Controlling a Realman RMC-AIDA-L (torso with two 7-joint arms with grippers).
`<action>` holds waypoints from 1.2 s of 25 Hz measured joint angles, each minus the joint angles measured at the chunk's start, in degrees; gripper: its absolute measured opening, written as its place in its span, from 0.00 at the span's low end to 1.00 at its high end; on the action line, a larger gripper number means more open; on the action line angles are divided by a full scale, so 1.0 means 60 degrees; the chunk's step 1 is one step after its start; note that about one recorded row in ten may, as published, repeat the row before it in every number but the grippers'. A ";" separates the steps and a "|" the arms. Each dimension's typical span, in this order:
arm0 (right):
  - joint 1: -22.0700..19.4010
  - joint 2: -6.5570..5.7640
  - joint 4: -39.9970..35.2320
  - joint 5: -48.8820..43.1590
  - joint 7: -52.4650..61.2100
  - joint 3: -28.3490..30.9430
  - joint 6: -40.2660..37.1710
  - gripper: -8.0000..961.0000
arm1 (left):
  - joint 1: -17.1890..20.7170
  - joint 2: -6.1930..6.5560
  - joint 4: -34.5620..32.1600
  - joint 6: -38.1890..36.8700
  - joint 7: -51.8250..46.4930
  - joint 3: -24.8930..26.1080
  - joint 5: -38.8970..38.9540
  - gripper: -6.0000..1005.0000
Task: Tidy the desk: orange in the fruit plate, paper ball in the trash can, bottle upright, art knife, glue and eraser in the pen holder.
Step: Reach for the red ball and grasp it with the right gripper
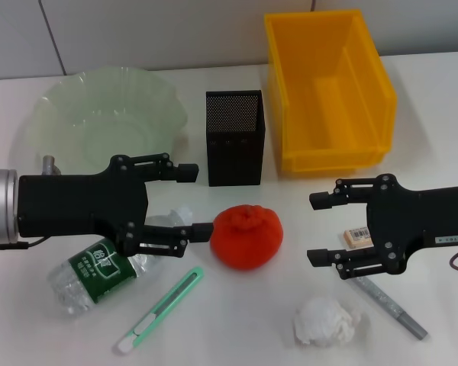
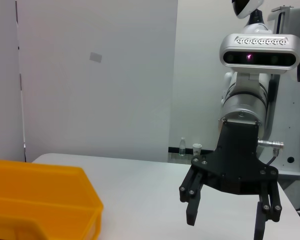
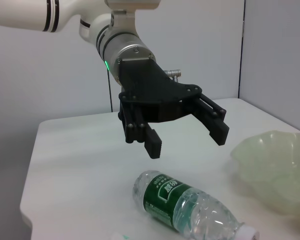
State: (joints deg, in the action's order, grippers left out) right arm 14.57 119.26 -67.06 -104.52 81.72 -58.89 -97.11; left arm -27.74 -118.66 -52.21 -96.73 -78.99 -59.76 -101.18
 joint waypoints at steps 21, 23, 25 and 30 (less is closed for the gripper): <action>0.0043 0.0003 0.0225 -0.0064 0.0218 0.0000 0.0523 0.80 | 0.0093 0.0014 0.0000 0.0022 0.0308 0.0002 0.0159 0.83; 0.0226 -0.0009 0.0404 -0.0301 0.0332 0.0000 0.0848 0.80 | 0.0169 0.0021 0.0000 0.0023 0.0451 0.0005 0.0314 0.83; 0.0317 -0.0009 0.0507 -0.0387 0.0339 0.0000 0.0967 0.80 | 0.0204 0.0025 0.0000 0.0024 0.0517 0.0006 0.0386 0.83; 0.0853 -0.0014 0.1081 -0.0686 0.0335 -0.0025 0.1416 0.80 | 0.0320 0.0031 0.0021 0.0036 0.0733 0.0012 0.0498 0.83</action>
State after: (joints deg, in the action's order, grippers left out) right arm 19.69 119.18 -60.57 -108.63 83.73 -59.03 -88.62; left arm -25.82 -118.47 -52.08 -96.51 -74.59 -59.69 -98.20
